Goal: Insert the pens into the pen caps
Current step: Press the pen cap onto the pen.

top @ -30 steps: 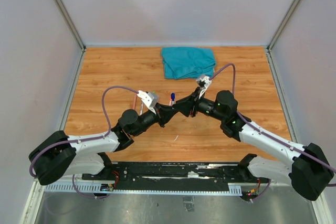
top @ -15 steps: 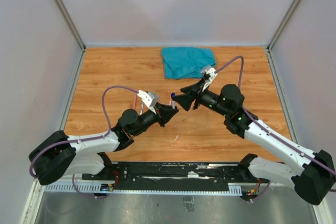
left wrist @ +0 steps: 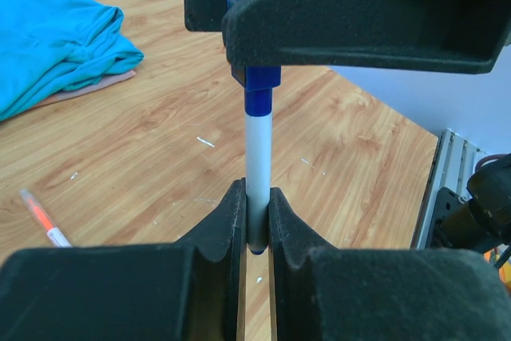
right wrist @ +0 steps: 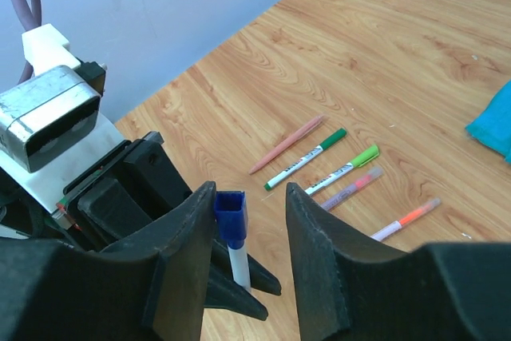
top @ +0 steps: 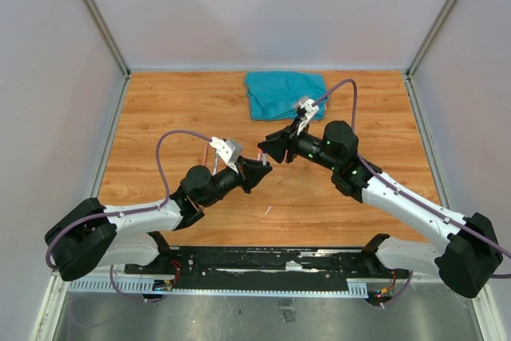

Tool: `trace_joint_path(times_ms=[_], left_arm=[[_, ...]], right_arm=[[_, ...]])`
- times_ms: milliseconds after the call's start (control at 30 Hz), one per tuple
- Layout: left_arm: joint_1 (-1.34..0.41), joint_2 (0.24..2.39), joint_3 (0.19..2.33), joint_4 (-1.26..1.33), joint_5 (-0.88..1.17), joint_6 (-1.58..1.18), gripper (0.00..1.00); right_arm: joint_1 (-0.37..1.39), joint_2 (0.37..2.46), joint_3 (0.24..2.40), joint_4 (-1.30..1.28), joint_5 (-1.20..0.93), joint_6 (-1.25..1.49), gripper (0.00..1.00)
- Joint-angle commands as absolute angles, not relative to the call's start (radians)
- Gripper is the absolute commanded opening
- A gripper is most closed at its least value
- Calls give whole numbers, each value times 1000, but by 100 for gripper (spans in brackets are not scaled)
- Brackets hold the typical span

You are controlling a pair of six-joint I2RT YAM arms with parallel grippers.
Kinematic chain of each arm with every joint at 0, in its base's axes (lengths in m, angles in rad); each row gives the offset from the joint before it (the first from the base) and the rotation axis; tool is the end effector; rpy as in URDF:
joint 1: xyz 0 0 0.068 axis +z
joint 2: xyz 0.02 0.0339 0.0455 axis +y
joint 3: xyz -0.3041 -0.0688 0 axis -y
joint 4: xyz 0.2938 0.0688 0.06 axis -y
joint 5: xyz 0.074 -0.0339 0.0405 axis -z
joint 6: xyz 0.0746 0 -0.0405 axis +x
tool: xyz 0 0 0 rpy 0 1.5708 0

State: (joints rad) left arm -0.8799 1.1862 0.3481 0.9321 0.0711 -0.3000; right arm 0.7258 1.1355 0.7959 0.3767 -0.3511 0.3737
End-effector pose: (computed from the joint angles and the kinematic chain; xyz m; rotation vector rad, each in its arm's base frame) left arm 0.1838 -0.2306 0.2310 0.5041 1.4764 -0.9989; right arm 0.2318 0.2400 0.3533 -0.5785 1.5458 1.1256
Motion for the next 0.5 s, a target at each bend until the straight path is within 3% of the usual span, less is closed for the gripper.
trace_joint_path(times_ms=[0, 167, 467], left_arm=[[-879, 1191, 381, 951, 78, -290, 1], [-879, 1186, 380, 948, 70, -291, 0], [-878, 1121, 356, 951, 40, -286, 0]], right_arm=[[745, 1143, 841, 372, -355, 341, 36], [763, 1143, 842, 324, -322, 297, 3], [944, 1135, 745, 188, -44, 172, 0]])
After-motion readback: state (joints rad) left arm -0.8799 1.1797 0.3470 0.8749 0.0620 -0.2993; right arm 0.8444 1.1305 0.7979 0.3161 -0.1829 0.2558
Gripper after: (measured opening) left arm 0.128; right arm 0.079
